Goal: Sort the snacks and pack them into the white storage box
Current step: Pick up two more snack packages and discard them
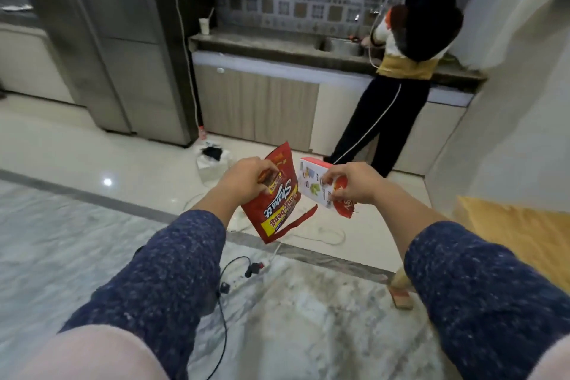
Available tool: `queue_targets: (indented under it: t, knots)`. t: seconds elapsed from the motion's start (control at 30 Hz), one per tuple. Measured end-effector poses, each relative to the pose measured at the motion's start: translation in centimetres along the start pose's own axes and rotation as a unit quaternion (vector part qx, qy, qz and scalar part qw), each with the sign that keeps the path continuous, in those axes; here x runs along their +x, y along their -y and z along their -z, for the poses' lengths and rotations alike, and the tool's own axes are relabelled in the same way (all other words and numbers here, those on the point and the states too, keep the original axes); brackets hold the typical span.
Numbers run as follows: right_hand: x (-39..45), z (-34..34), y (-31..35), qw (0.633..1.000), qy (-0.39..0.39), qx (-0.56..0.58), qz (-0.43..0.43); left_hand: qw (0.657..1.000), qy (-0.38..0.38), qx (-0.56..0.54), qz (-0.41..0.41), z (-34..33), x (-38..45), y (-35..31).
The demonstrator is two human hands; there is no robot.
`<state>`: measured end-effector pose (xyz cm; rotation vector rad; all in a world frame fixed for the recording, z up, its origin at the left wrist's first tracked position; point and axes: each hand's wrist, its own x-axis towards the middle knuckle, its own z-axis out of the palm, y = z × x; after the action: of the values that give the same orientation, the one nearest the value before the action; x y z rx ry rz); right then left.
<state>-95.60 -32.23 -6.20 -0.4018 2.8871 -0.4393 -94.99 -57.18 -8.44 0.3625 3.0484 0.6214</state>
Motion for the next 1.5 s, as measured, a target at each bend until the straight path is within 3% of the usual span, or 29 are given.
queue_targets:
  t: [0.27, 0.6, 1.07, 1.27, 1.5]
  knots:
    - [14.0, -5.8, 11.3, 0.99, 0.074, -0.034, 0.116, 0.991, -0.015, 0.007, 0.134, 2.6, -0.6, 14.9]
    - [27.6, -20.0, 22.5, 0.964, 0.2, -0.089, 0.154, 0.966, 0.021, -0.044, 0.254, 0.1, -0.1, 33.9]
    - [36.5, -36.8, 26.5, 0.909, 0.372, -0.074, 0.172, 0.903, 0.14, -0.118, 0.389, -12.6, -0.4, 45.4]
    - [38.1, -35.4, 26.5, 0.902, 0.363, -0.123, 0.198, 0.898, 0.173, -0.092, 0.394, -12.0, 1.3, 45.6]
    - [41.1, -25.6, 27.4, 0.929, 0.271, -0.149, 0.204, 0.915, 0.167, -0.022, 0.366, -2.9, 6.7, 42.7]
